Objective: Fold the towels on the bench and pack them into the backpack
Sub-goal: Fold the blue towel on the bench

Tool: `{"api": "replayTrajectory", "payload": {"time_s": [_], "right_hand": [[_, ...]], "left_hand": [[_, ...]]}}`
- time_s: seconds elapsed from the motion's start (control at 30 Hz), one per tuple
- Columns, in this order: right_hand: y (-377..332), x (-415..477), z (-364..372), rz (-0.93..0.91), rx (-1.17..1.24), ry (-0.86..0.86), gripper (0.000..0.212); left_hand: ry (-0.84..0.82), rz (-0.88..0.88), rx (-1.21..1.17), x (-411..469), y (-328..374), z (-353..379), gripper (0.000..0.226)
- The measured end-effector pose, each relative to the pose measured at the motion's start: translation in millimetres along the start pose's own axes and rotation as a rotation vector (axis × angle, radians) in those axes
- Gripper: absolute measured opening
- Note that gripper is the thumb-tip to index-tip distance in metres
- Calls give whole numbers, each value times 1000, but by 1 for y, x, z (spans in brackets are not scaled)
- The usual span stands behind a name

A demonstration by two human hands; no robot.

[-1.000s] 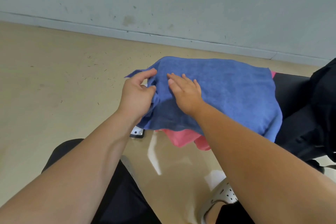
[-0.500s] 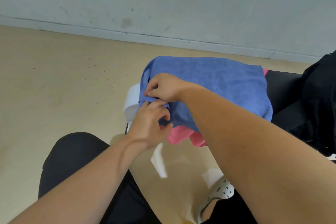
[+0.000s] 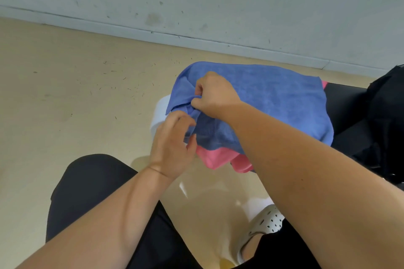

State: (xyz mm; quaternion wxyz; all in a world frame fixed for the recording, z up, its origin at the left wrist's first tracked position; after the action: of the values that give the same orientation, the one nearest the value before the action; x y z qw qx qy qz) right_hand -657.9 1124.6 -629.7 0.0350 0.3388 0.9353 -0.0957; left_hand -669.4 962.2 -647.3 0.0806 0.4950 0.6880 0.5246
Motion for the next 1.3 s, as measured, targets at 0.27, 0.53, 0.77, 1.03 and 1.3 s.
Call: {"api": "replayTrajectory", "payload": {"time_s": [0.27, 0.53, 0.77, 1.03, 1.3], "right_hand": [[50, -5, 0, 418, 847, 105, 14], [56, 8, 12, 466, 787, -60, 22], [66, 28, -10, 416, 605, 100, 42], [128, 29, -58, 519, 1224, 254, 34], [184, -28, -13, 486, 963, -21, 13]], "left_hand": [[26, -246, 291, 7, -20, -15, 26], [-53, -291, -21, 8, 9, -1, 23], [-125, -276, -174, 16, 43, 10, 14], [-64, -214, -350, 56, 104, 34, 12], [-375, -362, -265, 41, 81, 137, 20]]}}
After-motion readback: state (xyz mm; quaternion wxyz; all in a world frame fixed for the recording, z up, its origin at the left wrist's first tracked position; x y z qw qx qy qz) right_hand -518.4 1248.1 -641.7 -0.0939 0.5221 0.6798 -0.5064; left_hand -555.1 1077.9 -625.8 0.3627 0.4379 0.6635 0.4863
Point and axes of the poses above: each hand's wrist, its own x-axis towards the middle knuckle, its own z-axis out of the palm, y = z × x, the point moved 8 cm from there along x, towards the middle knuckle, and after that the axes turned 14 degrees about -x, right-handed, at the moved point
